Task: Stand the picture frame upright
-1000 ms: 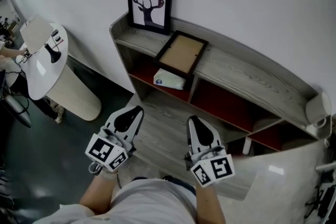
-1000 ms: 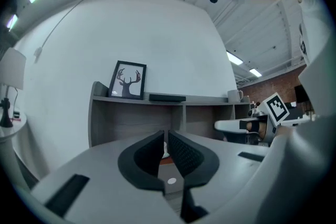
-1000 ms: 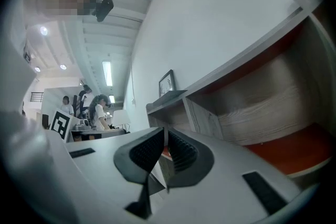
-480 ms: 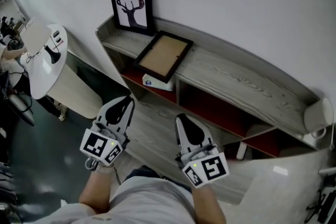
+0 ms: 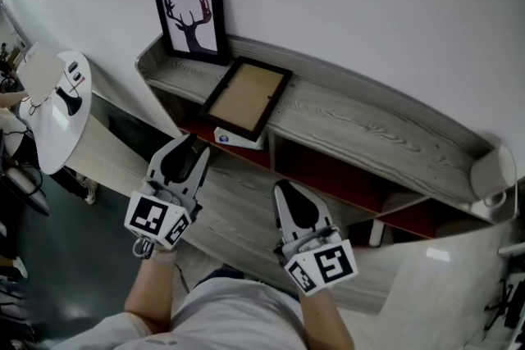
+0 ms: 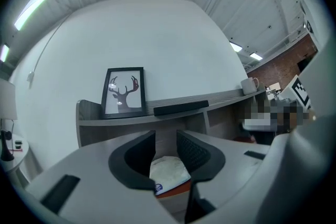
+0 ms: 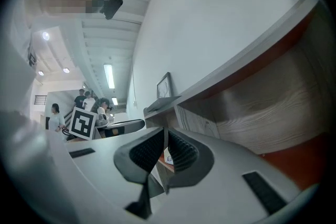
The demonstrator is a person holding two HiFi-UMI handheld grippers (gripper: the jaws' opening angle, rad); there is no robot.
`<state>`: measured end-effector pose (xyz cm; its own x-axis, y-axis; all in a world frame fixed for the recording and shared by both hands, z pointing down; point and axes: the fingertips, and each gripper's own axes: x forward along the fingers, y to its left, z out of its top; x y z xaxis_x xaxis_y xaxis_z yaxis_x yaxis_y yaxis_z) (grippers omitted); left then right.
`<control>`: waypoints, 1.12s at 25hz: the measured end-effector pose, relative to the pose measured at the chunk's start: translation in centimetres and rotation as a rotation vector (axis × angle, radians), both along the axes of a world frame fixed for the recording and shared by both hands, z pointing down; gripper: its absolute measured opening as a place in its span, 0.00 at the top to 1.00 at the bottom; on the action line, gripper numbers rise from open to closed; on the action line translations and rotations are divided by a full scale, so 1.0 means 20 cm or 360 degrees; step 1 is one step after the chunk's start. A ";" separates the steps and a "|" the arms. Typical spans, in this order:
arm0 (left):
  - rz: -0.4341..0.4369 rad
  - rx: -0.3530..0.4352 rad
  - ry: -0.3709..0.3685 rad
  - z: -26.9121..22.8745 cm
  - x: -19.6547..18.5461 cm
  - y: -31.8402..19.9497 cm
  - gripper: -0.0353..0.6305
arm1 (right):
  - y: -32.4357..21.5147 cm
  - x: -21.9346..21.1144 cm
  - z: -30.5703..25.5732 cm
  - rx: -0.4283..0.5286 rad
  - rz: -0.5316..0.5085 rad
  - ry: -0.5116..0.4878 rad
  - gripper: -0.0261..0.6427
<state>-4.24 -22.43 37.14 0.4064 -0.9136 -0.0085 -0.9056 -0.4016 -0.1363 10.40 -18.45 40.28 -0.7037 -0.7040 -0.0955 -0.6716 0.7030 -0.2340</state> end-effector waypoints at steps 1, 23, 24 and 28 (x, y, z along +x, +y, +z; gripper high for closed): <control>0.0018 0.0002 -0.0003 0.00 0.00 -0.02 0.77 | -0.01 0.00 -0.01 0.0004 0.0023 0.0010 0.91; 0.0427 0.0157 -0.0190 -0.11 0.05 -0.21 0.74 | -0.19 -0.22 -0.24 0.0182 0.0309 0.0194 0.90; 0.0435 0.0157 -0.0186 -0.11 0.05 -0.21 0.74 | -0.19 -0.22 -0.25 0.0188 0.0317 0.0205 0.90; 0.0461 0.0148 -0.0182 -0.11 0.05 -0.21 0.74 | -0.21 -0.26 -0.25 0.0195 0.0308 0.0245 0.83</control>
